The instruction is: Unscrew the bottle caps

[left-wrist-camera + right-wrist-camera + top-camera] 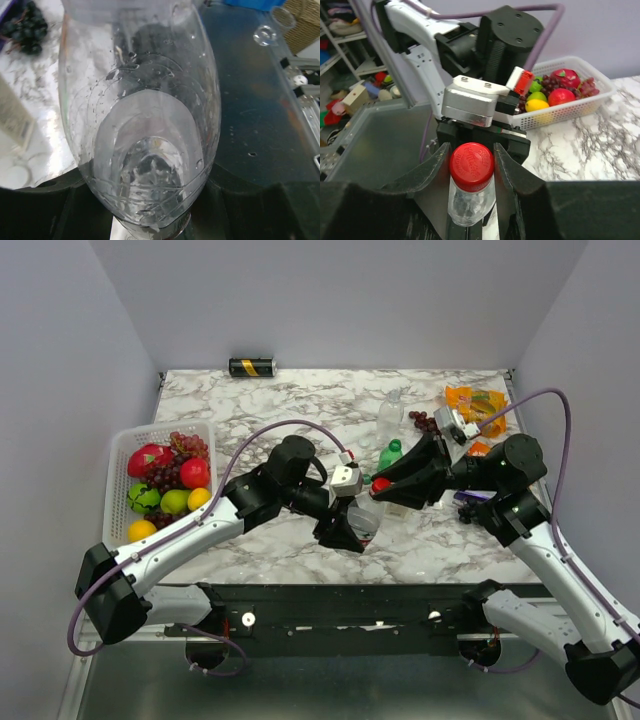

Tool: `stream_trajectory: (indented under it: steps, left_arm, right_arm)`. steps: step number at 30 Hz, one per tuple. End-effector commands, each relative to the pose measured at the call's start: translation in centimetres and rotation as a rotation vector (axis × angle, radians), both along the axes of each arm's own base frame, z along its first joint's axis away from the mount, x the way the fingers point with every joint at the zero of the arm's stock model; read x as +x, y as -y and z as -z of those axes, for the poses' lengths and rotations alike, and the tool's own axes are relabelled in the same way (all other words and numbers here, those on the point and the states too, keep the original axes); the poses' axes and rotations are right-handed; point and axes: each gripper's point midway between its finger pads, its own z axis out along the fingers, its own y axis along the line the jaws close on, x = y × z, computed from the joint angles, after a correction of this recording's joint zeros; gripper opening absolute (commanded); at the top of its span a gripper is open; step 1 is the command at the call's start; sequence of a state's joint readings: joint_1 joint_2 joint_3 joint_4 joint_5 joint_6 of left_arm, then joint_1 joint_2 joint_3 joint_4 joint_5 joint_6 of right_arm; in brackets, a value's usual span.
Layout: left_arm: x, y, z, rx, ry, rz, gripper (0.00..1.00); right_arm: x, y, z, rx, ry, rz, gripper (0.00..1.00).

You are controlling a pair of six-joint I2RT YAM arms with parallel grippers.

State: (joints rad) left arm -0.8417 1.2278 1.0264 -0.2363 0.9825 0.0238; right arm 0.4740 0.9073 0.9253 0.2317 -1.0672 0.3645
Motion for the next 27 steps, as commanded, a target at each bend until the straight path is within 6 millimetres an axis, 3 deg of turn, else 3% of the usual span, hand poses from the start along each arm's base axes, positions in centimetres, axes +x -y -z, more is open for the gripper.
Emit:
stream_trajectory:
  steps: [1,20,23,27]
  left_arm:
    - [-2.9,-0.4,-3.2,-0.143,0.017,0.201,0.31]
    - [-2.6,0.3,-1.6,-0.089,0.014,0.179,0.29]
    - [-1.0,0.7,-1.1,-0.059,0.056,0.081,0.29]
    - [4.7,0.4,-0.1,0.016,0.163,-0.256,0.28]
  right_arm:
    - [-2.7,0.7,0.4,-0.022,0.047,-0.125,0.22]
    - [-3.2,1.8,-3.7,0.084,0.185,-0.021,0.23]
    - [-2.5,2.2,-4.4,0.115,0.179,0.057,0.23]
    - [-0.2,3.7,-5.6,0.160,0.156,0.290,0.23]
